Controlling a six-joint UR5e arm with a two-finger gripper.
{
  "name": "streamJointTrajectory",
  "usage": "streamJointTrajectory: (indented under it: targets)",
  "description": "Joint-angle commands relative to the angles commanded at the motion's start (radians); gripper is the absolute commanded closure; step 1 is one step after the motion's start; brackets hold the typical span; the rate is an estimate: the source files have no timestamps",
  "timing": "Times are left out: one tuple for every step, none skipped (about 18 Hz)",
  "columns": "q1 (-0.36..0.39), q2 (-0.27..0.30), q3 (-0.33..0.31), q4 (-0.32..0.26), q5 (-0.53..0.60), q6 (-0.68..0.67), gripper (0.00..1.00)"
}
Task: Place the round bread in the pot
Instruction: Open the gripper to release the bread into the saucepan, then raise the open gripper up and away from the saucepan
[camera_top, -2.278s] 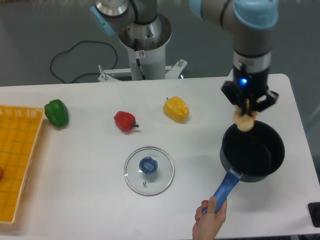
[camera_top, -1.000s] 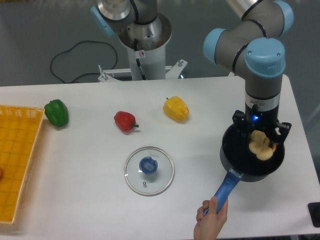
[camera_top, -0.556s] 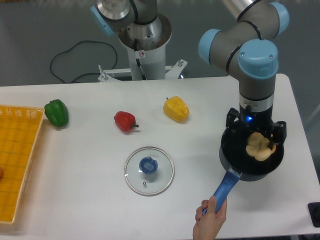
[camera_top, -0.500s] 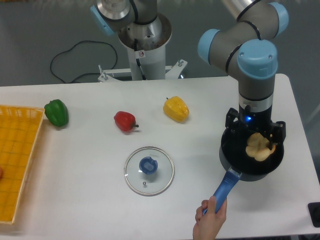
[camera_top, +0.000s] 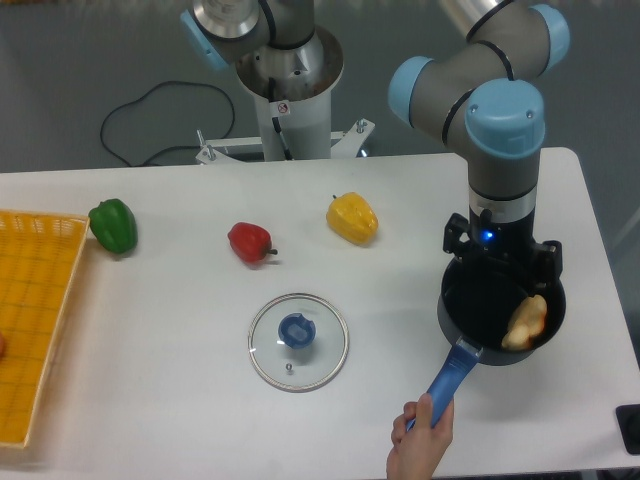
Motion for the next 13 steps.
streamJointTrajectory:
  targets:
    - [-0.002, 0.012, -0.008, -0.002, 0.0, 0.002, 0.0]
    - [0.0, 0.018, -0.017, 0.0, -0.002, 0.003, 0.0]
    - [0.003, 0.026, -0.018, -0.009, -0.002, 0.003, 0.0]
    - [0.003, 0.034, -0.022, -0.012, 0.0, 0.003, 0.0]
    - [0.003, 0.046, -0.041, -0.011, 0.002, 0.003, 0.0]
    - [0.003, 0.06, -0.058, -0.012, 0.0, 0.008, 0.0]
    - [0.006, 0.071, -0.074, -0.015, 0.0, 0.023, 0.0]
    - [0.009, 0.075, -0.08, -0.035, 0.002, 0.046, 0.0]
    - [0.009, 0.078, -0.078, -0.079, 0.003, 0.058, 0.0]
    - [0.011, 0.083, -0.069, -0.142, 0.003, 0.06, 0.0]
    - [0.017, 0.09, -0.068, -0.19, 0.0, 0.061, 0.0]
    - [0.024, 0.091, -0.069, -0.213, 0.0, 0.061, 0.0]
    - [0.025, 0.091, -0.071, -0.224, 0.0, 0.063, 0.0]
